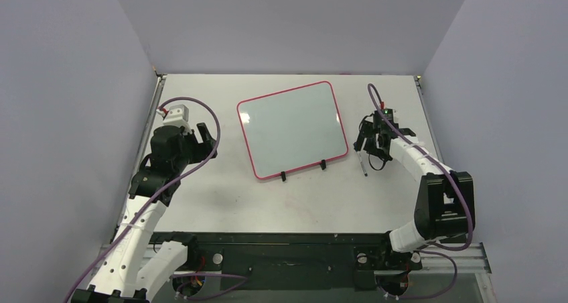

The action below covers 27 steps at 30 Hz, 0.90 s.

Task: Write a sentence on the whiteboard
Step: Pick up the whiteboard marker from the center of the board.

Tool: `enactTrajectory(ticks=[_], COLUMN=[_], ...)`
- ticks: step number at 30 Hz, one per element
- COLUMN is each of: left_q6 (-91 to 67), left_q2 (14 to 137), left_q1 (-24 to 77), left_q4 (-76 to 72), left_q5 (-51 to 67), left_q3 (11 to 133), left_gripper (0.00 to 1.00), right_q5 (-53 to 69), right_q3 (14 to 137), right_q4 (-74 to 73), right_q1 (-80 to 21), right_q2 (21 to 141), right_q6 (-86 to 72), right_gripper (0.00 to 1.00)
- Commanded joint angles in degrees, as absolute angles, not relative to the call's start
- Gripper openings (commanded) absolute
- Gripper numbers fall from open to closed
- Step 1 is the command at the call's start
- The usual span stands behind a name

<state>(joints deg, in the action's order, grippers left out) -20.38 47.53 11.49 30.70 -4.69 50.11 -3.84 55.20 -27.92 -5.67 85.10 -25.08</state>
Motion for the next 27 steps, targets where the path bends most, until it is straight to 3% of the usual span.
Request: enactTrajectory(ticks=[1, 13, 27], left_q6=[-19.9, -19.9, -19.9], left_q2=[47.2, 47.7, 48.2], left_q1=[11.9, 12.2, 12.6], left_q4=[30.2, 30.3, 30.4], left_q5=[-5.4, -5.6, -6.2], left_q3=[50.9, 51.0, 51.2], left_gripper=[0.76, 0.75, 0.75], right_q5=[-1.2, 1.8, -4.4], right_q3=[56.0, 55.3, 55.7], right_q4=[-26.2, -22.9, -23.5], right_q1=[-6.1, -6.2, -6.9], right_q2=[87.0, 92.8, 97.3], right_q6=[-24.4, -25.7, -26.9], right_gripper=[0.69, 0.56, 0.39])
